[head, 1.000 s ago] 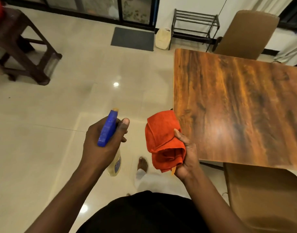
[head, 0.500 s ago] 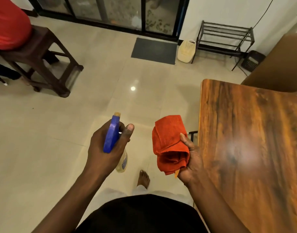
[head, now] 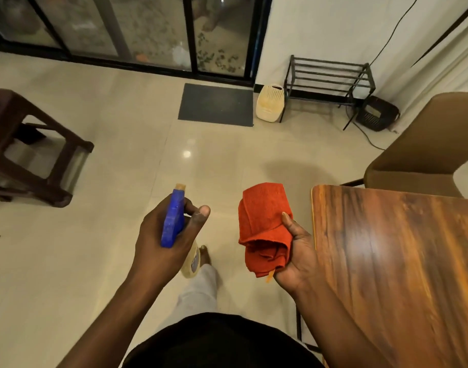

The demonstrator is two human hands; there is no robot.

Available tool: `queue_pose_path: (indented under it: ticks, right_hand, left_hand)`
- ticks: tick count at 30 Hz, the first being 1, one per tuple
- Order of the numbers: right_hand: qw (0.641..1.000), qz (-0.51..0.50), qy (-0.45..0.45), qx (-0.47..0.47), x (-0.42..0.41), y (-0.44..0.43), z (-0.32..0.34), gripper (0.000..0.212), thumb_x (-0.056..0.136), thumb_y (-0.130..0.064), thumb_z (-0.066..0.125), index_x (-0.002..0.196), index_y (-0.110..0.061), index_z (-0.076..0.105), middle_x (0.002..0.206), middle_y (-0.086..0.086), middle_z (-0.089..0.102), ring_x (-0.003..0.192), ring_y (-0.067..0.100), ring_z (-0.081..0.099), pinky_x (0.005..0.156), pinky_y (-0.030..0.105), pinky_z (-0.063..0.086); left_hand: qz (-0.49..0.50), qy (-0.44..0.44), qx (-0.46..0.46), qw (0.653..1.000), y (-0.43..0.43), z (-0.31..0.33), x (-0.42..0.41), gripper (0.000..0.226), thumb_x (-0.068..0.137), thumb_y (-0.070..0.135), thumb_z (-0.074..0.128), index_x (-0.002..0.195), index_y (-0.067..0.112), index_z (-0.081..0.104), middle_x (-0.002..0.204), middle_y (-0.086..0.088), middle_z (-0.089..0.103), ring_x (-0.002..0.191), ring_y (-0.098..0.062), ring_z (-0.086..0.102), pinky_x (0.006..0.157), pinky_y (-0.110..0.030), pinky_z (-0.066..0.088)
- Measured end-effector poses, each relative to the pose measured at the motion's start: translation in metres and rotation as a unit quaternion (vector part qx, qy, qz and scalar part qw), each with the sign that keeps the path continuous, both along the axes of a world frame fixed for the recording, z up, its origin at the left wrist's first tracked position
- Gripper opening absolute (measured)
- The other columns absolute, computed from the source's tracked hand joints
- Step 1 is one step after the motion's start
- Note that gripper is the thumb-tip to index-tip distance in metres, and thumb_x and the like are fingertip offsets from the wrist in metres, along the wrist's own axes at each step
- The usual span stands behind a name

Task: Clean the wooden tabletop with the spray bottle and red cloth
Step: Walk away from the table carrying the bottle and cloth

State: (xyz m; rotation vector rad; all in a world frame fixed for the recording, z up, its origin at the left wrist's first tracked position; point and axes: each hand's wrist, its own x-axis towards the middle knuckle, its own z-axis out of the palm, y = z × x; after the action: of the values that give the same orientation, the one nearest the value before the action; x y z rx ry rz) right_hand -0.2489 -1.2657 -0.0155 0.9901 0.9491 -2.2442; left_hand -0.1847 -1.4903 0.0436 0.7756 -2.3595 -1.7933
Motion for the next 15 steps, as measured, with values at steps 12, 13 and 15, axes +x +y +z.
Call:
queue_pose_path:
  ticks: [12,13,15]
  right_hand:
    - [0.995,-0.092,0.033,-0.014,-0.22,-0.038,0.004,0.047,0.096,-0.029,0.069,0.139,-0.011,0.064,0.114,0.022,0.078,0.091,0.04,0.08,0.077,0.055,0.066]
    - [0.994,-0.099,0.04,-0.015,-0.241,-0.036,0.002,0.044,0.095,-0.028,0.068,0.135,-0.01,0.065,0.115,0.023,0.078,0.092,0.04,0.08,0.078,0.055,0.066]
    - [0.992,-0.115,0.038,-0.017,-0.281,-0.03,-0.005,0.047,0.095,-0.028,0.069,0.138,-0.009,0.065,0.126,0.024,0.075,0.101,0.041,0.078,0.083,0.058,0.065]
  left_hand:
    - [-0.118,0.011,0.0,0.993,-0.054,0.008,-0.261,0.024,0.091,0.035,0.081,0.099,0.015,0.069,0.092,-0.001,0.074,0.087,-0.022,0.072,0.086,-0.033,0.059]
    - [-0.128,0.014,-0.001,0.992,-0.054,0.005,-0.284,0.024,0.091,0.033,0.081,0.099,0.015,0.068,0.092,-0.001,0.074,0.087,-0.02,0.072,0.087,-0.033,0.058]
    - [-0.138,0.009,-0.005,0.99,-0.053,-0.001,-0.331,0.023,0.091,0.033,0.081,0.099,0.015,0.068,0.093,-0.001,0.074,0.087,-0.016,0.072,0.09,-0.033,0.058]
